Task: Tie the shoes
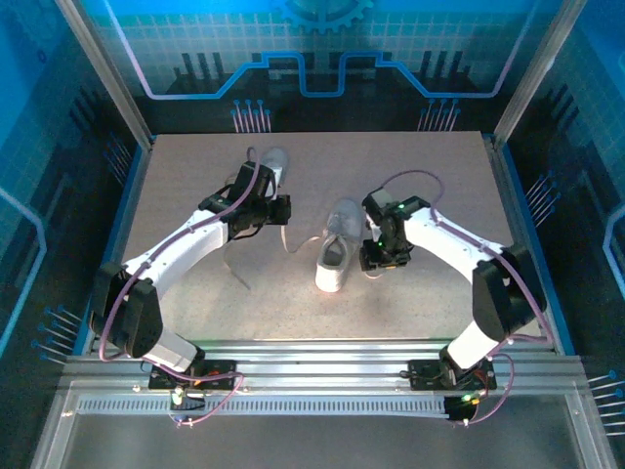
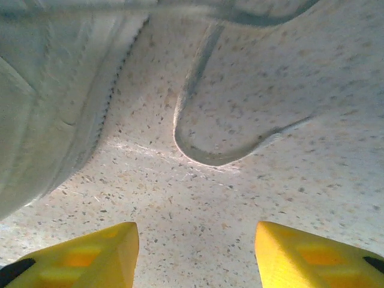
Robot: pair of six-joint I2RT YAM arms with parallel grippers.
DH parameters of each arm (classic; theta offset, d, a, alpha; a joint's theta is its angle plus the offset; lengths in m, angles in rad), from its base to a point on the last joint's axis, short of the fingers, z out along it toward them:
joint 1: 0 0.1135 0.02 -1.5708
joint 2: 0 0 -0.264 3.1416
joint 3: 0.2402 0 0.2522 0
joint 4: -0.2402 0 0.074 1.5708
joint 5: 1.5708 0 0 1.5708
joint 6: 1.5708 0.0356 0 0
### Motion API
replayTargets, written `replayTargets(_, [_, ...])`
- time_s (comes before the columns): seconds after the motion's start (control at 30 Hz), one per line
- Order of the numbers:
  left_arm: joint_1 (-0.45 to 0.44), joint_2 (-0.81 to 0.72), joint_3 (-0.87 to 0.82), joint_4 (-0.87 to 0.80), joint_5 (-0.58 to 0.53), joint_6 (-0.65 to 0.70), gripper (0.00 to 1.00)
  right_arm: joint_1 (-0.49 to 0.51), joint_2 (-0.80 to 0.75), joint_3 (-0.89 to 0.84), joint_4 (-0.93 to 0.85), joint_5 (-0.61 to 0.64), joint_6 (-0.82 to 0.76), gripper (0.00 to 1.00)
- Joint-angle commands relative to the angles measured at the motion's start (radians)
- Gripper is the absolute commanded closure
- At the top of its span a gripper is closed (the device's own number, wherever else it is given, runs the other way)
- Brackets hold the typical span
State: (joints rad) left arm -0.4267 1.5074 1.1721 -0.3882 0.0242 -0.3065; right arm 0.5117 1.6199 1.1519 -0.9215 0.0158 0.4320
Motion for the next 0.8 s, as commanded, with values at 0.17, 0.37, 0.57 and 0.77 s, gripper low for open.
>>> replayTargets(0.17, [0.0,0.0,0.023,-0.037,0.008,0.035,1.0,0.058,0.132,-0.07,0.151,0.026,-0.038,0.46])
replayTargets(0.37, [0.002,-0.016,0.018,-0.023,0.001,0.051,1.0,0.083,0.218,-0.102,0.174,0.092,-0.039,0.61])
replayTargets(0.57, [0.002,-0.029,0.049,0.058,0.085,0.111,1.0,0.075,0.089,-0.132,0.149,0.187,-0.035,1.0])
replayTargets(0.77, [-0.011,0.042,0.222,0.085,0.166,0.143,1.0,-0.049,-0.215,-0.141,0.113,0.209,-0.043,1.0])
